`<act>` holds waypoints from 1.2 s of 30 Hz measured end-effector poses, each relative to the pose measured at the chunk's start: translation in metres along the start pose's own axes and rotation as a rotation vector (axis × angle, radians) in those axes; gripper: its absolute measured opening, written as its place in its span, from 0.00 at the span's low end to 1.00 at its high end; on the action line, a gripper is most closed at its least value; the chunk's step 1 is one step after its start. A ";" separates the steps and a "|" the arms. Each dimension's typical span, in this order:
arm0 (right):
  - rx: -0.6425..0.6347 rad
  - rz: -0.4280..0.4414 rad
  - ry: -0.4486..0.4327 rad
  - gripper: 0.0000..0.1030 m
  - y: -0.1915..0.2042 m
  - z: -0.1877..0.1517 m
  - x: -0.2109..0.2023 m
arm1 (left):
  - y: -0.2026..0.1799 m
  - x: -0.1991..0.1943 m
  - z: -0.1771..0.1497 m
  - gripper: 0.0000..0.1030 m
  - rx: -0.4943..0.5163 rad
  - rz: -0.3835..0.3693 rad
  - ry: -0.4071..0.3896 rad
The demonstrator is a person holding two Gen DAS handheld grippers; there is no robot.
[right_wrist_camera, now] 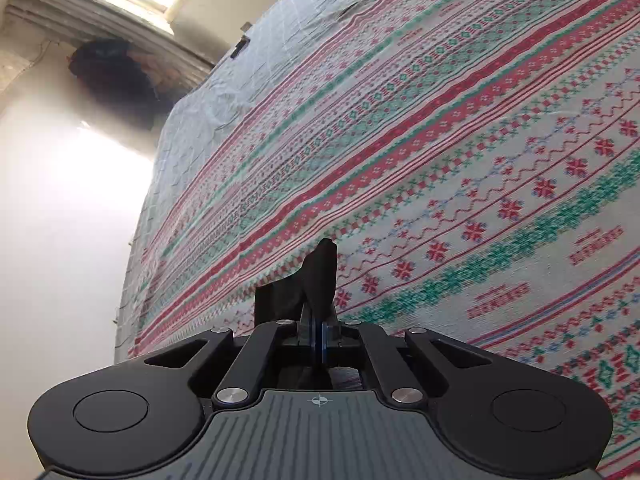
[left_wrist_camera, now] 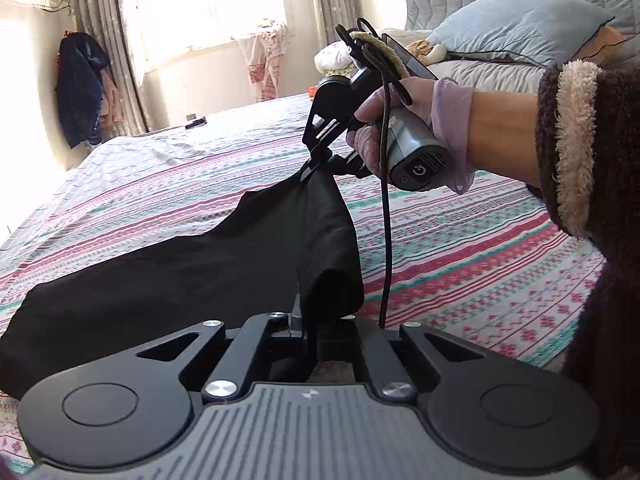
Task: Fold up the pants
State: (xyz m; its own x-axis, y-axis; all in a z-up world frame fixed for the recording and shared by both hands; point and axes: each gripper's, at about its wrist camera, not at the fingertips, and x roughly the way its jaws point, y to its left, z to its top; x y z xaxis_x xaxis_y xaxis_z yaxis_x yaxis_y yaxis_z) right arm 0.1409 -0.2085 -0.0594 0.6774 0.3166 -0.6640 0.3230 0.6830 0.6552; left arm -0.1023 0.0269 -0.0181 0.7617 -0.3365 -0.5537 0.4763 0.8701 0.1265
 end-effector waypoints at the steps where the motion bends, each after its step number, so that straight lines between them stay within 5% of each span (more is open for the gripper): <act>1: 0.010 -0.014 -0.008 0.01 -0.009 0.003 -0.011 | -0.011 -0.002 0.001 0.21 -0.006 -0.024 -0.006; 6: 0.078 -0.072 -0.046 0.01 -0.053 0.011 -0.057 | -0.044 -0.009 0.006 0.21 -0.031 -0.111 -0.015; 12: 0.114 -0.087 -0.058 0.02 -0.057 0.009 -0.076 | -0.033 -0.018 0.010 0.21 -0.109 -0.140 -0.021; 23: 0.006 -0.021 -0.062 0.02 0.063 -0.002 -0.046 | 0.062 -0.041 0.008 0.20 -0.422 -0.063 -0.082; 36: -0.061 -0.020 0.038 0.02 0.179 -0.070 0.081 | 0.193 -0.032 -0.031 0.20 -0.727 0.085 -0.021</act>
State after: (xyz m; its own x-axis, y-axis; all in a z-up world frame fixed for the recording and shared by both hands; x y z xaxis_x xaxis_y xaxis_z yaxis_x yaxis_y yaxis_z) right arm 0.2068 -0.0147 -0.0211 0.6452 0.3266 -0.6906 0.2942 0.7281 0.6192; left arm -0.0483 0.2165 -0.0012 0.7946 -0.2581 -0.5496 0.0090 0.9101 -0.4142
